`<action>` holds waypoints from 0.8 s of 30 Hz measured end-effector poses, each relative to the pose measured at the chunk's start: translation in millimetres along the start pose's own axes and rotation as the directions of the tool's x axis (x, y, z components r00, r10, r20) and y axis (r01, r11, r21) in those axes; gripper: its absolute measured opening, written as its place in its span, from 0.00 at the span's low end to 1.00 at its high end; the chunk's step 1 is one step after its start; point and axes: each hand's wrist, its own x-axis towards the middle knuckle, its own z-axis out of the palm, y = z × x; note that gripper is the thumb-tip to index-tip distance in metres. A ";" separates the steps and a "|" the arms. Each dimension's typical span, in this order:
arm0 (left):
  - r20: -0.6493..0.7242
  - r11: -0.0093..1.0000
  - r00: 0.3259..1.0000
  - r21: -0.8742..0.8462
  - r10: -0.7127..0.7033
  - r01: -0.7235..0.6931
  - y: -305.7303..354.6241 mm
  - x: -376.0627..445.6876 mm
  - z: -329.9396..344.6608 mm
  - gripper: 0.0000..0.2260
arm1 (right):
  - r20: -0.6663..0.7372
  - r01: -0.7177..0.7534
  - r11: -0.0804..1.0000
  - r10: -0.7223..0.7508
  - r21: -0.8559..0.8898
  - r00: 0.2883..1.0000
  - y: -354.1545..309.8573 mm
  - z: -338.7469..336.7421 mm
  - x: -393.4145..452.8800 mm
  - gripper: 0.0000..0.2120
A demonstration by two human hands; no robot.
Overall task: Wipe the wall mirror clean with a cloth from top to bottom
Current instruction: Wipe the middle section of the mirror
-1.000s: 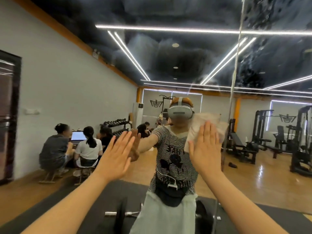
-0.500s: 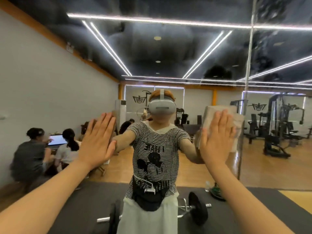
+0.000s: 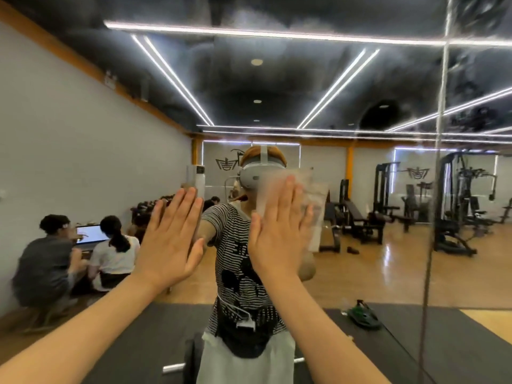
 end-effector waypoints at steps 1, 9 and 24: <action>0.005 1.000 1.000 0.000 0.000 0.000 0.0 0.5 -0.8 0.35 | 0.001 -0.002 1.000 0.002 -0.004 1.000 -0.2 -0.1 0.3 0.30; 0.019 0.999 0.999 -0.028 -0.028 0.029 0.9 3.3 -5.1 0.32 | 0.067 0.276 0.961 -0.274 -0.029 0.959 86.9 -14.3 3.5 0.27; -0.009 0.998 1.000 -0.060 -0.018 0.017 1.0 0.6 -4.7 0.32 | -0.011 -0.297 0.951 0.299 0.081 0.954 111.8 -26.0 14.6 0.32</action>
